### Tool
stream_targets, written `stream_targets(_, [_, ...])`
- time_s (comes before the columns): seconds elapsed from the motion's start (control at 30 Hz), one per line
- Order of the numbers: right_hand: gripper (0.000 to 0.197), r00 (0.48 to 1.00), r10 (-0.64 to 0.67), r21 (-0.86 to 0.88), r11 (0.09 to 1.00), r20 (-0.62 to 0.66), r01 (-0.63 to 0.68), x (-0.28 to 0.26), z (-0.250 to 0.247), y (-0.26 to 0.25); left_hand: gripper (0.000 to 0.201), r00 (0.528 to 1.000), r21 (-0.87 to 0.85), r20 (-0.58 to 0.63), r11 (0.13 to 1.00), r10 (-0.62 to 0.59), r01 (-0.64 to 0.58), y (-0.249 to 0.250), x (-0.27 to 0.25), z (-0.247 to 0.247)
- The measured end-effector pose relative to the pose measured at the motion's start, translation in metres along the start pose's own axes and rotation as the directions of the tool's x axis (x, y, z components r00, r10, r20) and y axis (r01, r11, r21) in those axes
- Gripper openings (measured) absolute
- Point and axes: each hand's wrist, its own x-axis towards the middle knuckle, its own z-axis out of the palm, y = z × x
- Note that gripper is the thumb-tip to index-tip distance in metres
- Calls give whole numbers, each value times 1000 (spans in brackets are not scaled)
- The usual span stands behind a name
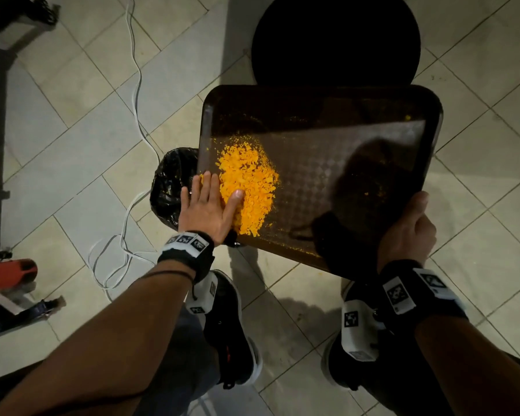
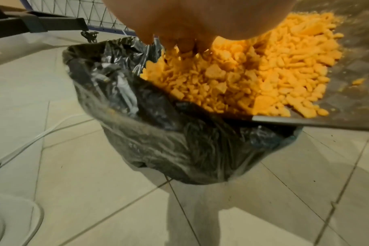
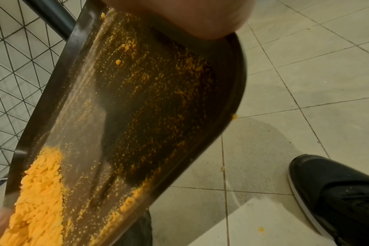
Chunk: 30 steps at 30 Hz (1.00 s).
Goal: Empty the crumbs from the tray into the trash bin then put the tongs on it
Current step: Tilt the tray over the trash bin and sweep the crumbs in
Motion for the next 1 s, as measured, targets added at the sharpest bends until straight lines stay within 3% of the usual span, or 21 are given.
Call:
stream_targets(0.13, [63,1000,-6,-2,1000,0,6,-1,-1,0,87,995,-70,-97,997,28,-35,-7,-2,-7])
stream_targets(0.27, [63,1000,-30,-9,1000,-7,30,-1,1,1,79,981,-68,-186,995,58,-72,3,31,-39])
stream_targets(0.47, [66,998,-53,-17,998,-40,53,3,5,3,83,993,21,-85,996,85,-83,17,71,-65])
stream_targets(0.77, [63,999,-47,-1,999,-9,47,1,2,-4,80,997,-103,36,992,72,-68,-23,-1,8])
stream_targets(1.0, [63,994,-107,-34,994,-27,106,0,1,-10,75,981,-162,-156,977,115,-141,3,25,-32])
